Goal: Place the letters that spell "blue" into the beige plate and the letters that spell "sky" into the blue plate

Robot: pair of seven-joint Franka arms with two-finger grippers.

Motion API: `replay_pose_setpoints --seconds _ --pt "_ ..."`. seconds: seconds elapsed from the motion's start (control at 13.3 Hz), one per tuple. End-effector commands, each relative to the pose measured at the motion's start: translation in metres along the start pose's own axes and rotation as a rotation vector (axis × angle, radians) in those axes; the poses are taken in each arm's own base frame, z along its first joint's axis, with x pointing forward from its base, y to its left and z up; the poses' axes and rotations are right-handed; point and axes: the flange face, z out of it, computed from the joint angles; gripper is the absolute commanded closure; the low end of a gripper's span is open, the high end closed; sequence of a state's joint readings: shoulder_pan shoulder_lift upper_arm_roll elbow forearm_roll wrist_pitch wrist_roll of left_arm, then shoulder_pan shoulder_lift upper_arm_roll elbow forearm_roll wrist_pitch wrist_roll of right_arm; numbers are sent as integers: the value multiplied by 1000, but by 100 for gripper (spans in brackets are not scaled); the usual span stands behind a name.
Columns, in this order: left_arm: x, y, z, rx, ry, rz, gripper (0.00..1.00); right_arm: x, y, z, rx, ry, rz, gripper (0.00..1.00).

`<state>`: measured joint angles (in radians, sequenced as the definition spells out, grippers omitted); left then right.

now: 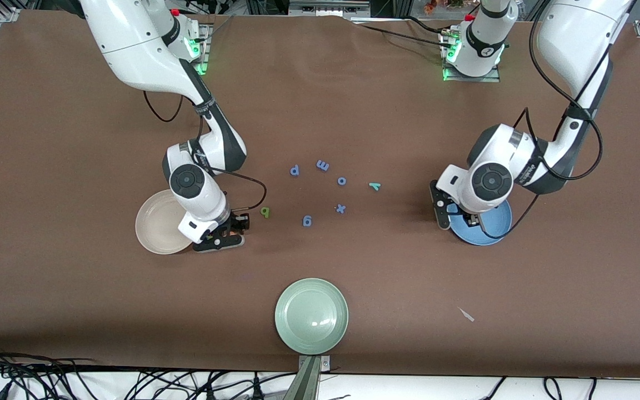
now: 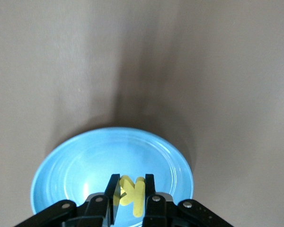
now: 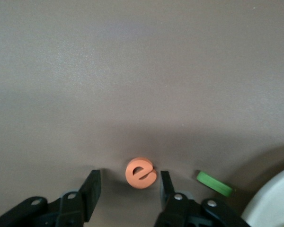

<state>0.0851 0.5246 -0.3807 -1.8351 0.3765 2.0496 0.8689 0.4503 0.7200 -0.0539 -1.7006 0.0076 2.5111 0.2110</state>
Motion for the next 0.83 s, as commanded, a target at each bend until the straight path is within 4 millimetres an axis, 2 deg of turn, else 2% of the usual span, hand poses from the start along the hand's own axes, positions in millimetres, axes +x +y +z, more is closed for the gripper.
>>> replay_pose_setpoints --seconds 0.0,0.23,0.38,0.45,0.6,0.75 --pt "1 3 -5 9 -10 18 0 5 -1 6 11 9 6 46" --pt "11 8 -15 -4 12 -16 0 6 -1 6 11 10 1 66" --pt "32 26 -22 -71 72 -139 0 7 2 4 9 14 0 78" --pt "47 34 -24 -73 77 -179 0 8 3 1 10 17 0 84" --pt "88 60 -23 -74 67 -270 0 10 10 -12 6 21 -19 87" --pt "125 83 -19 -54 70 -382 0 9 23 -42 -4 -12 -53 87"
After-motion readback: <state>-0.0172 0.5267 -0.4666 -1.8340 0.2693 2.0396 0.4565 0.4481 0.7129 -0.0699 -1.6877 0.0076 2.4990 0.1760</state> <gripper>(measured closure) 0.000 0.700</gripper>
